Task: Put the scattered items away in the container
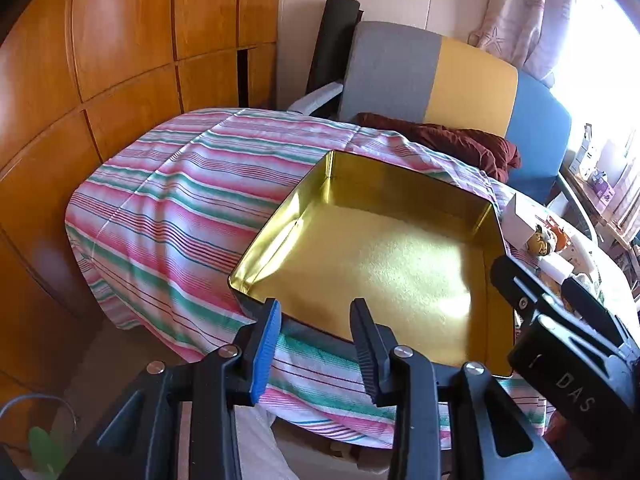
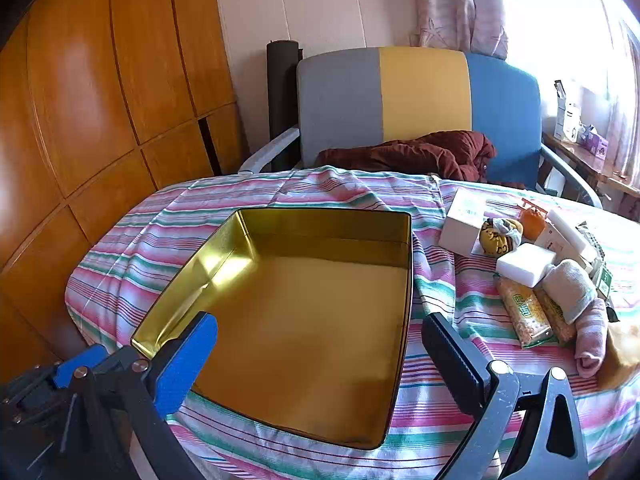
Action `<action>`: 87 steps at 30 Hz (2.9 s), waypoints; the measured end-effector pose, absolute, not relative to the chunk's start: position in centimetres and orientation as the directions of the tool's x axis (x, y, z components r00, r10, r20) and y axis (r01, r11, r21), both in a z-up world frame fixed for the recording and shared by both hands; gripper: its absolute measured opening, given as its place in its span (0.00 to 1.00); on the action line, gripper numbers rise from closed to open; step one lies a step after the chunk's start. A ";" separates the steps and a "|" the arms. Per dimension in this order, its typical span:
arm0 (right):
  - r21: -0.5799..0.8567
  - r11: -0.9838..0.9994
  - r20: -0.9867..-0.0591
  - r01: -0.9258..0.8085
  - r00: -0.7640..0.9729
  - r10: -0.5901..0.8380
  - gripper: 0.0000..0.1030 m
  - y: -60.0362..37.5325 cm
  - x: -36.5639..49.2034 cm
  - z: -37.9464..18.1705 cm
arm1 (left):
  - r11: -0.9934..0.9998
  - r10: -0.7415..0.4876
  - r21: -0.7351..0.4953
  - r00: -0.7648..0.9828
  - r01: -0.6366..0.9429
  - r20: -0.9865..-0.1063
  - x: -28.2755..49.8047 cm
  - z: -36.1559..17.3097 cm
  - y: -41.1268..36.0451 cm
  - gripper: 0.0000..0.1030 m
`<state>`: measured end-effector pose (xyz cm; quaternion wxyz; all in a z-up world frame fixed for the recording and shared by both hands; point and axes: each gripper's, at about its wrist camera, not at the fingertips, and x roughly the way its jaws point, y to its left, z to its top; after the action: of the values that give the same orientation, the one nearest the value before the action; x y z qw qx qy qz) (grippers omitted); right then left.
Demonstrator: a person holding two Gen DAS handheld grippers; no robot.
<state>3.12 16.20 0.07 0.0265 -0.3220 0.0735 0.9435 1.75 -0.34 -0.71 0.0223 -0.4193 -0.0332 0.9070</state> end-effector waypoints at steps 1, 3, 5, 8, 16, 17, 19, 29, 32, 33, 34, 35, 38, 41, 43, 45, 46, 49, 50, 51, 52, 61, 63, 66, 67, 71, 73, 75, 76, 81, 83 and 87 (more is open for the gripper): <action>0.133 -0.987 -0.599 -0.084 -0.801 -0.013 1.00 16.2 3.2 0.2 | -0.997 0.069 -0.080 -0.651 -0.012 -0.756 1.8 -0.7 -0.3 0.32; 0.161 -0.985 -0.589 -0.066 -0.807 -0.043 1.00 16.3 3.2 0.3 | -0.996 0.074 -0.084 -0.662 -0.017 -0.746 1.9 -0.7 -0.3 0.32; 0.186 -0.982 -0.608 -0.042 -0.790 -0.081 1.00 16.4 2.7 0.0 | -0.995 0.080 -0.094 -0.676 -0.017 -0.733 1.9 -0.6 -0.3 0.32; 0.215 -0.976 -0.636 -0.042 -0.764 -0.107 1.00 16.7 2.2 -0.8 | -0.992 0.105 -0.129 -0.688 -0.017 -0.719 2.0 -0.7 -0.4 0.31; 0.117 -0.992 -0.661 -0.041 -0.748 -0.047 1.00 15.8 2.1 -1.0 | -0.988 0.136 -0.150 -0.611 -0.028 -0.780 1.5 -2.0 -0.8 0.30; 0.119 -0.992 -0.658 -0.035 -0.751 -0.052 1.00 15.8 2.2 -0.9 | -0.988 0.134 -0.151 -0.615 -0.024 -0.777 1.6 -2.0 -0.9 0.31; 0.111 -0.993 -0.656 -0.038 -0.753 -0.044 1.00 15.8 2.3 -0.8 | -0.991 0.116 -0.137 -0.627 -0.015 -0.771 1.7 -2.0 -1.0 0.31; 0.087 -0.993 -0.666 -0.084 -0.746 0.005 1.00 16.6 2.4 -1.0 | -1.000 0.018 -0.028 -0.643 0.006 -0.766 1.6 -2.1 -0.4 0.31; 0.105 -0.991 -0.665 -0.079 -0.747 -0.011 1.00 16.7 2.5 -0.9 | -1.000 0.009 -0.022 -0.646 0.013 -0.764 1.5 -2.0 -0.4 0.31; 0.107 -0.991 -0.665 -0.080 -0.746 -0.012 1.00 16.7 2.5 -0.9 | -1.000 0.007 -0.021 -0.648 0.015 -0.762 1.5 -2.0 -0.4 0.31; 0.112 -0.990 -0.667 -0.080 -0.745 -0.015 1.00 16.8 2.5 -1.0 | -1.000 0.004 -0.019 -0.649 0.017 -0.761 1.5 -1.9 -0.4 0.32; 0.116 -0.990 -0.669 -0.080 -0.743 -0.019 1.00 16.9 2.5 -1.0 | -1.000 0.000 -0.017 -0.650 0.019 -0.760 1.4 -1.9 -0.4 0.31; 0.133 -0.988 -0.672 -0.077 -0.739 -0.033 1.00 17.0 2.6 -1.1 | -1.000 -0.003 -0.016 -0.651 0.023 -0.759 1.2 -1.8 -0.4 0.32; 0.145 -0.987 -0.671 -0.072 -0.740 -0.045 1.00 17.2 2.8 -1.1 | -0.999 0.010 -0.031 -0.642 0.021 -0.767 1.0 -2.0 -0.2 0.32; 0.150 -0.986 -0.665 -0.067 -0.745 -0.051 1.00 17.4 3.1 -1.0 | -0.999 0.026 -0.041 -0.634 0.009 -0.773 1.0 -2.2 0.2 0.32; 0.154 -0.986 -0.661 -0.068 -0.748 -0.052 1.00 17.9 3.4 -1.0 | -0.999 0.051 -0.051 -0.631 -0.018 -0.774 1.5 -2.6 1.0 0.32; 0.157 -0.985 -0.661 -0.072 -0.749 -0.051 1.00 18.3 3.6 -1.1 | -0.998 0.065 -0.054 -0.626 -0.037 -0.777 1.6 -2.8 1.6 0.32; 0.161 -0.980 -0.669 -0.119 -0.743 -0.020 1.00 20.2 4.2 -1.6 | -0.990 0.131 -0.076 -0.604 -0.116 -0.786 2.2 -3.4 3.7 0.32; 0.163 -0.976 -0.673 -0.142 -0.739 -0.005 1.00 21.1 4.5 -1.8 | -0.986 0.154 -0.083 -0.596 -0.146 -0.788 2.5 -3.5 4.5 0.32; 0.168 -0.972 -0.677 -0.164 -0.736 0.007 1.00 21.9 4.8 -2.1 | -0.980 0.178 -0.087 -0.591 -0.178 -0.787 2.9 -3.6 5.3 0.32; 0.173 -0.966 -0.682 -0.189 -0.731 0.021 1.00 23.0 5.2 -2.4 | -0.972 0.202 -0.089 -0.586 -0.216 -0.785 3.3 -3.7 6.1 0.32; 0.147 -0.884 -0.711 -0.443 -0.669 0.217 1.00 33.2 9.5 -5.0 | -0.867 0.352 -0.055 -0.529 -0.496 -0.773 6.1 -3.6 12.9 0.33; 0.103 -0.872 -0.700 -0.479 -0.658 0.278 1.00 34.9 10.5 -5.0 | -0.840 0.363 -0.036 -0.511 -0.542 -0.780 6.6 -3.7 14.1 0.33; 0.051 -0.843 -0.682 -0.535 -0.636 0.362 1.00 37.5 12.2 -5.1 | -0.808 0.365 -0.006 -0.492 -0.590 -0.791 7.1 -4.0 15.9 0.33; 0.039 -0.829 -0.677 -0.559 -0.624 0.389 1.00 38.5 12.9 -5.2 | -0.798 0.372 -0.007 -0.485 -0.603 -0.792 7.1 -4.0 16.2 0.33; 0.020 -0.766 -0.649 -0.643 -0.591 0.479 1.00 41.4 15.4 -5.3 | -0.772 0.399 -0.004 -0.480 -0.635 -0.781 6.9 -3.4 17.4 0.33; 0.025 -0.738 -0.645 -0.674 -0.575 0.504 1.00 43.0 16.3 -5.5 | -0.765 0.418 -0.025 -0.467 -0.644 -0.779 6.5 -3.1 18.0 0.33; 0.036 -0.722 -0.652 -0.691 -0.564 0.507 1.00 44.2 16.7 -5.8 | -0.760 0.438 -0.059 -0.442 -0.648 -0.783 6.0 -2.9 18.7 0.33; 0.040 -0.715 -0.659 -0.698 -0.557 0.507 1.00 44.9 16.8 -6.1 | -0.756 0.447 -0.076 -0.428 -0.650 -0.785 5.8 -2.9 19.0 0.33; 0.042 -0.726 -0.669 -0.686 -0.559 0.489 0.96 46.6 16.5 -7.0 | -0.729 0.489 -0.109 -0.402 -0.676 -0.774 5.7 -2.4 20.8 0.33; 0.059 -0.740 -0.681 -0.670 -0.569 0.461 0.93 47.2 15.8 -7.5 | -0.718 0.503 -0.123 -0.389 -0.685 -0.772 5.7 -2.3 21.6 0.33; 0.101 -0.763 -0.711 -0.639 -0.583 0.394 0.84 47.9 14.7 -8.9 | -0.697 0.540 -0.172 -0.351 -0.697 -0.765 5.6 -2.3 23.2 0.33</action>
<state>14.70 47.94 -8.90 0.2962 -0.3478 0.1760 0.8720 5.63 23.16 -2.28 0.3785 -0.4255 0.0921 0.8168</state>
